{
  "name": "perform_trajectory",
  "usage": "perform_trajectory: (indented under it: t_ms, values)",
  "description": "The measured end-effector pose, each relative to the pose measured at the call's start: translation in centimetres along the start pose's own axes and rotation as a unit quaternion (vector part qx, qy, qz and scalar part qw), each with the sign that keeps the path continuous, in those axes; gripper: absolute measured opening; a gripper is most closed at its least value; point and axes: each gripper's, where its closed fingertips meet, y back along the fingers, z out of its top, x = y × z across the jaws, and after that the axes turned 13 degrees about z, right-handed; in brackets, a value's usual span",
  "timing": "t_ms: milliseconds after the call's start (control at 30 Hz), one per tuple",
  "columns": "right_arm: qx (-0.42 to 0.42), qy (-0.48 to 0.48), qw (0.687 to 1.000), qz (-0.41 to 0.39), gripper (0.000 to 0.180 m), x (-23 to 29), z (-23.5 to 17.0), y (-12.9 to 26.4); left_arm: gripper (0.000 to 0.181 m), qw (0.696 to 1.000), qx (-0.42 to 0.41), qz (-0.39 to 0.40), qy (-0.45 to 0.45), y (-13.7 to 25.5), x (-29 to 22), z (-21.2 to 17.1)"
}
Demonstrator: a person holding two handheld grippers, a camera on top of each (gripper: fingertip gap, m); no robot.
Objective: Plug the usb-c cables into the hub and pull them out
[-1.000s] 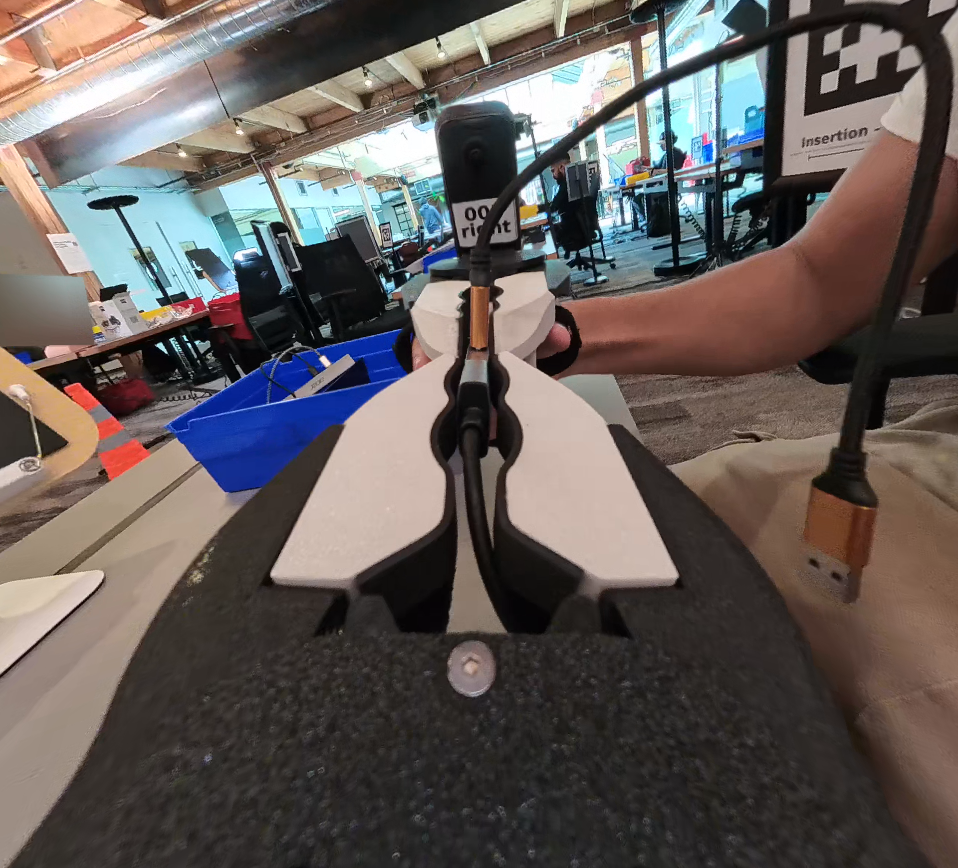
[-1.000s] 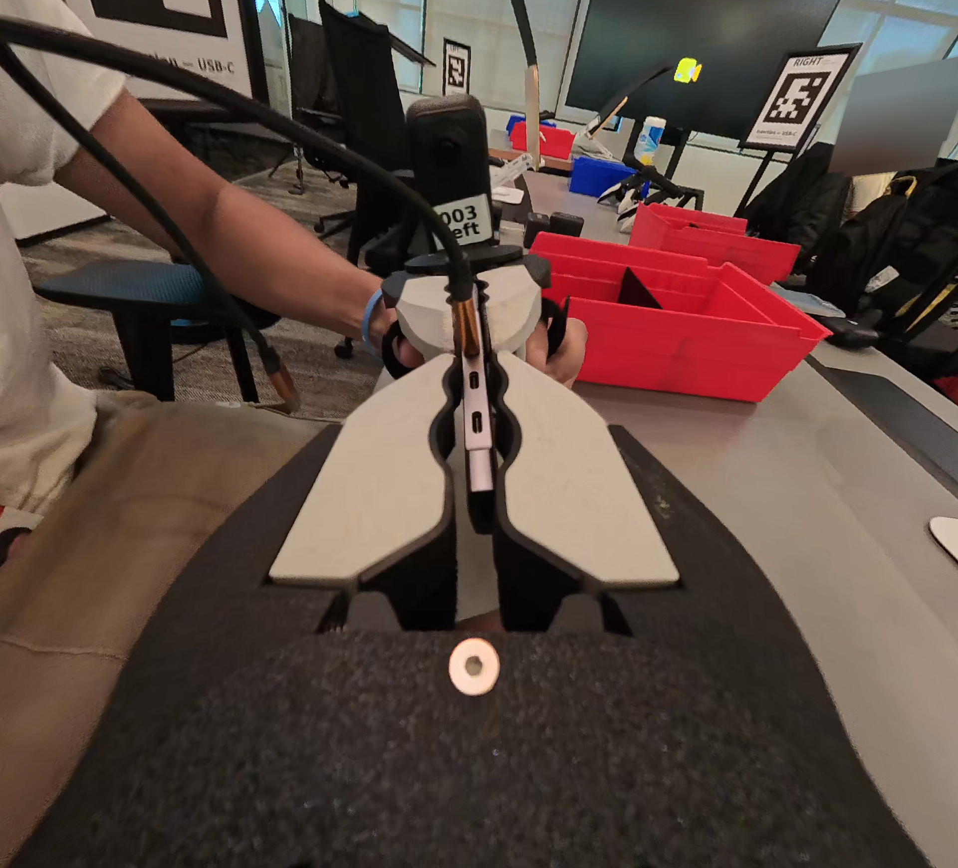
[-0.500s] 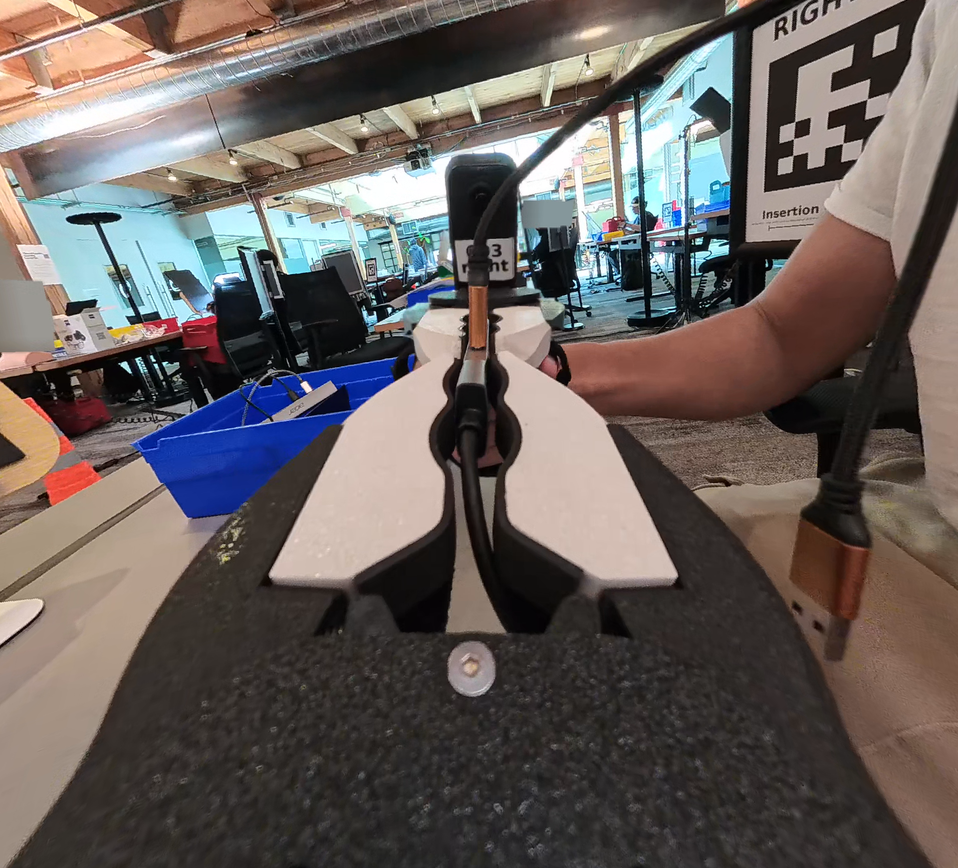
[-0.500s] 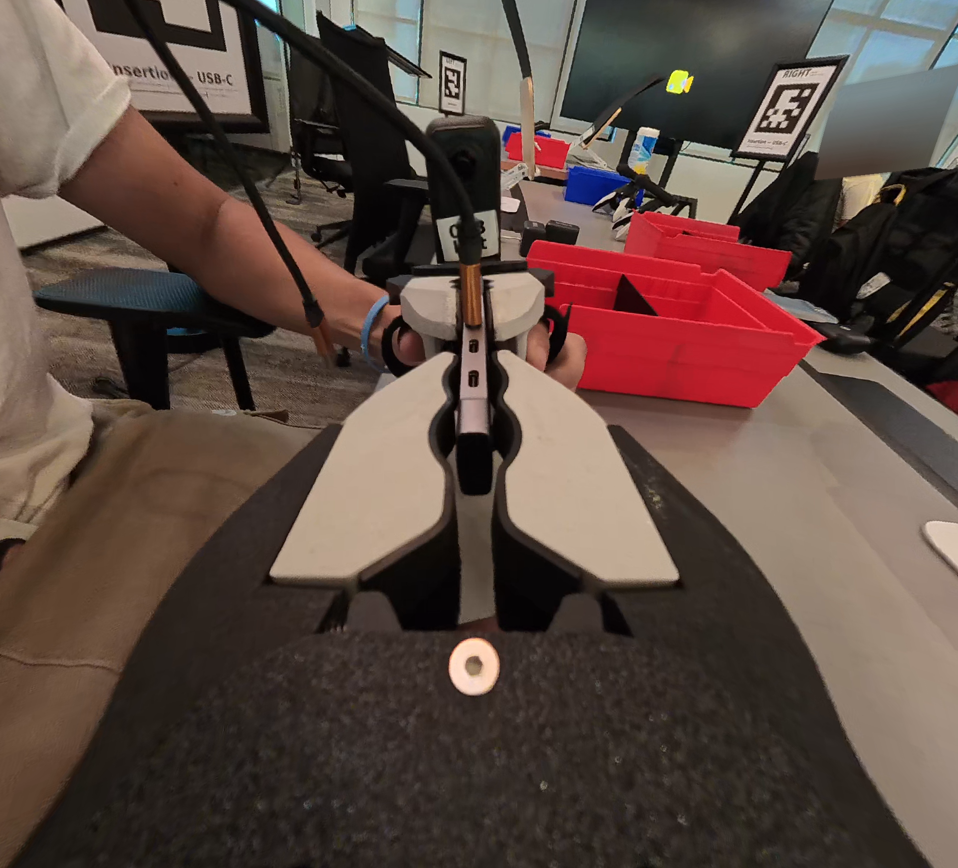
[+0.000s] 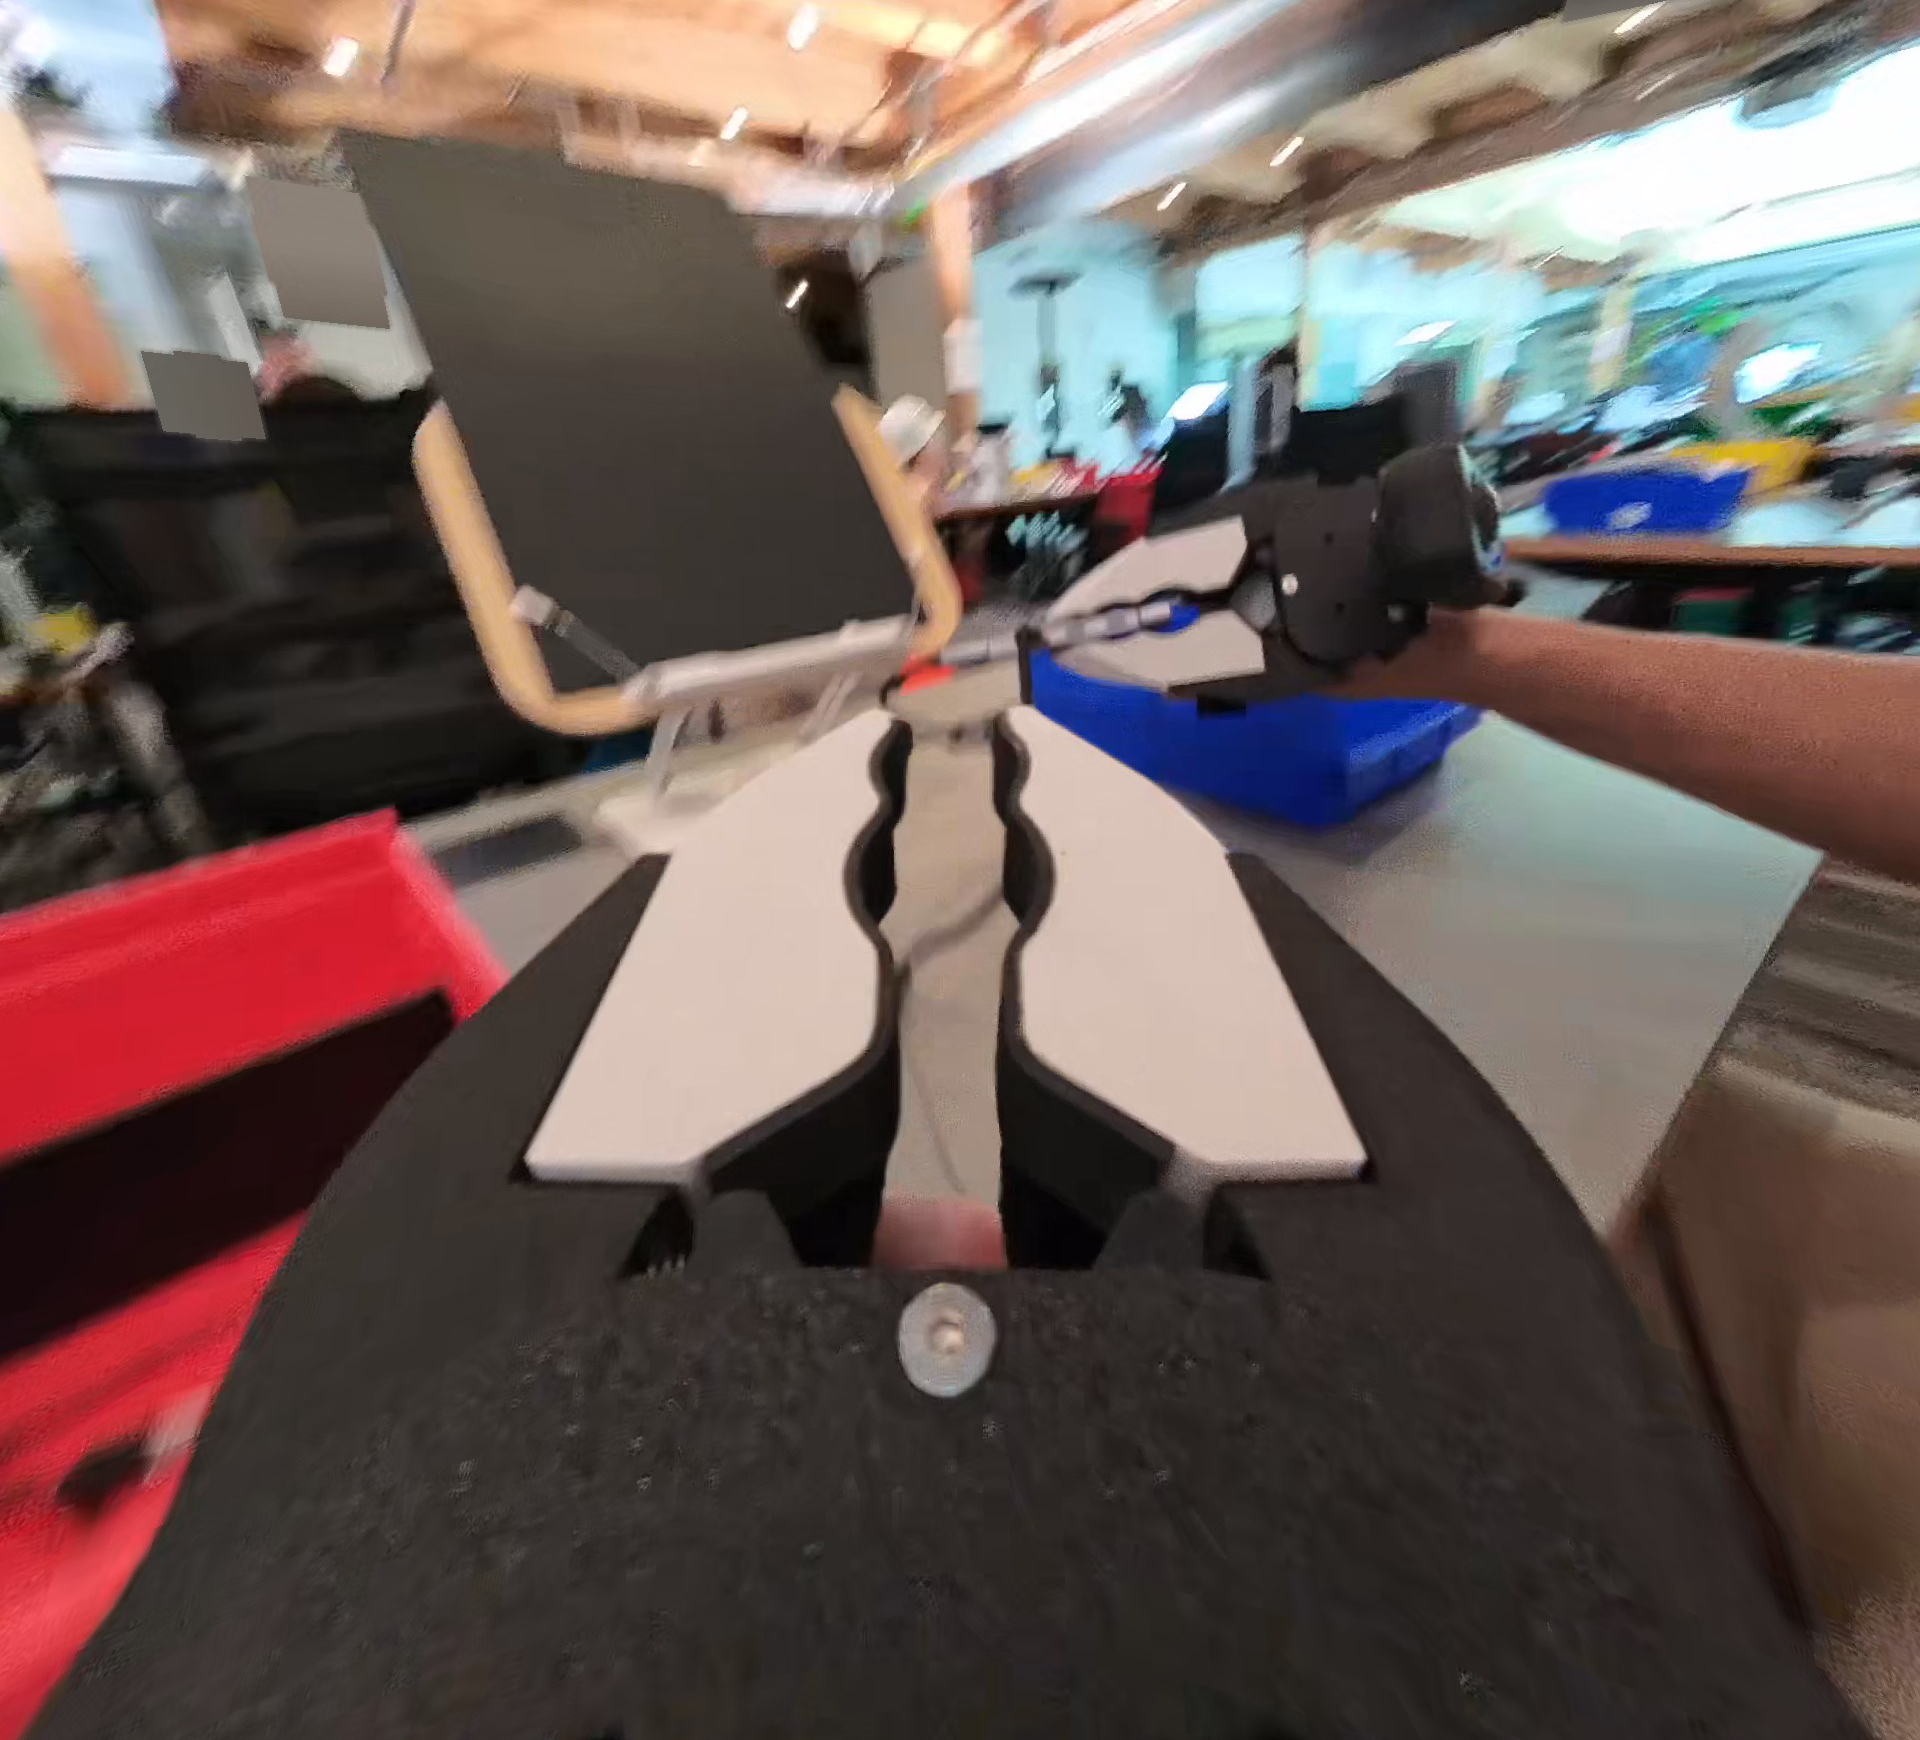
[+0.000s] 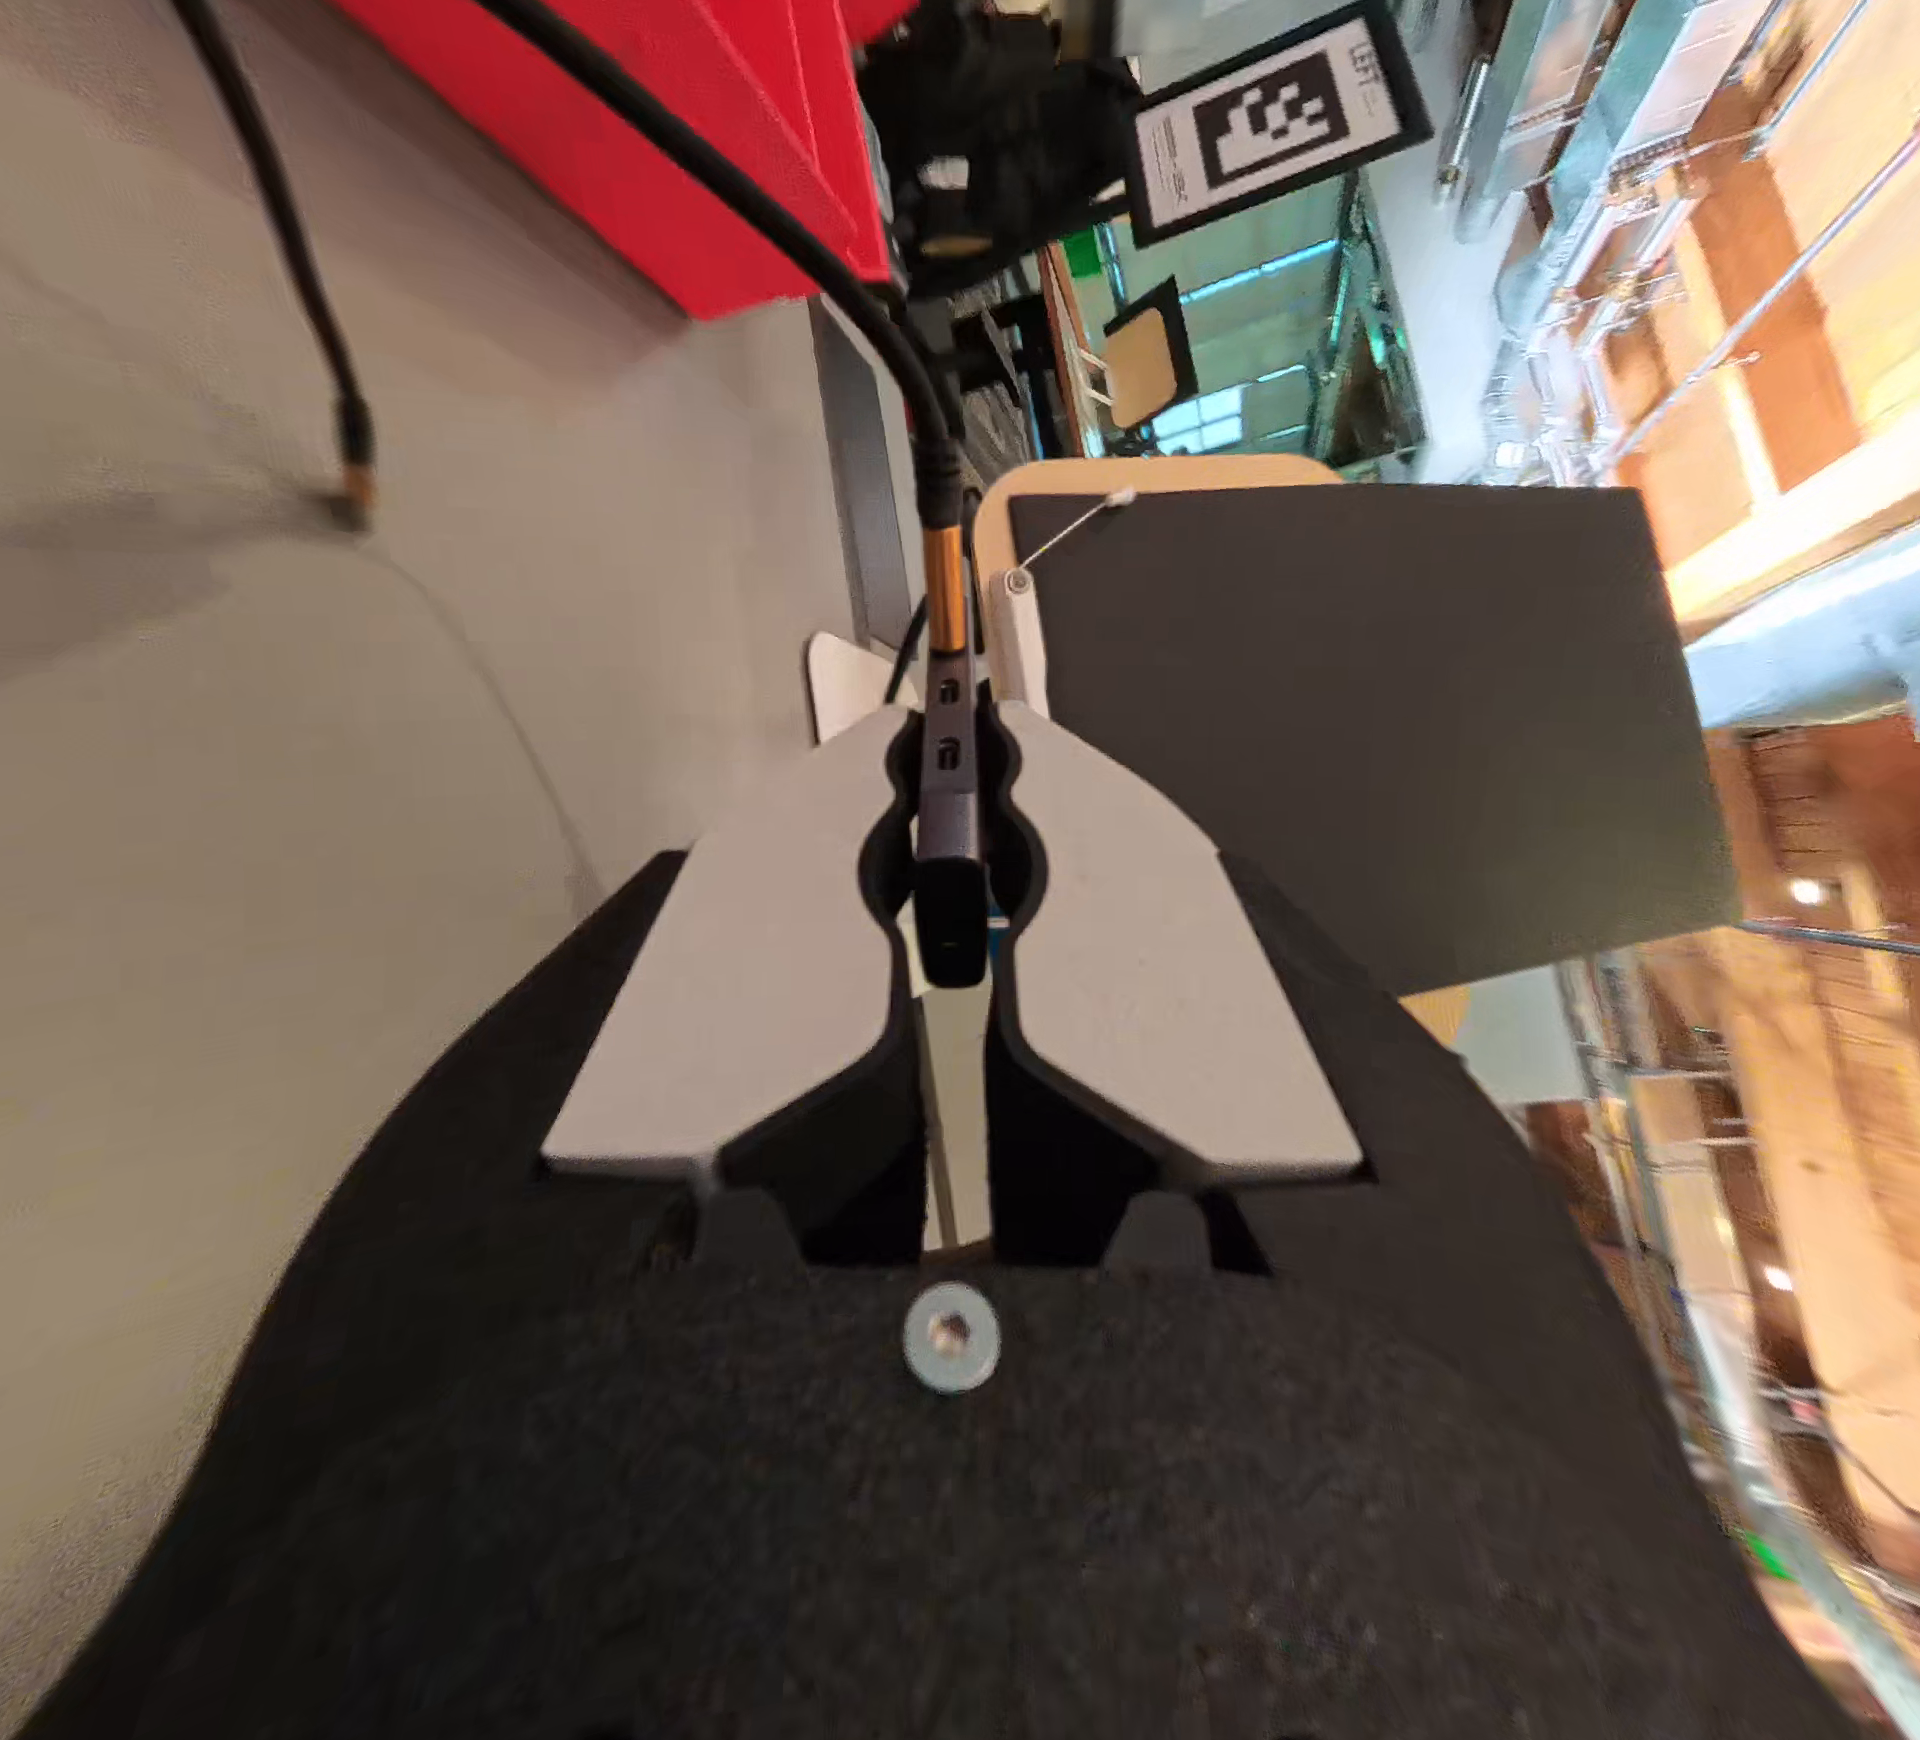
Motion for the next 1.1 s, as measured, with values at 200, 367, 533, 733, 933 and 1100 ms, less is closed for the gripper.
perform_trajectory:
  t_ms: [200,367,533,733,933,1100]
  values:
    - [0.006,0.010,1.000,-0.004,0.009,6.1,-2.2,-6.7,0.013,0.982,0.191,0.013,0.008,7.2,-3.9,-7.6]
    - [-0.020,0.013,0.999,-0.029,0.009,7.1,-3.2,-7.3,0.026,0.956,0.283,-0.055,0.052,8.5,-6.7,-11.2]
    - [-0.035,-0.024,0.999,-0.009,0.009,7.5,-3.8,-7.5,0.031,0.939,0.316,-0.063,0.115,8.2,-6.1,-12.1]
    - [-0.032,0.004,0.999,0.023,0.009,8.9,-3.5,-8.2,0.048,0.923,0.373,-0.031,0.088,7.9,-4.2,-14.7]
    - [-0.040,-0.034,0.998,0.026,0.009,8.4,-3.9,-8.0,0.048,0.943,0.315,-0.102,-0.026,5.3,1.1,-9.6]
    - [-0.044,-0.052,0.997,0.034,0.009,8.3,-4.1,-8.1,0.045,0.893,0.433,-0.100,-0.073,0.5,11.9,-9.1]
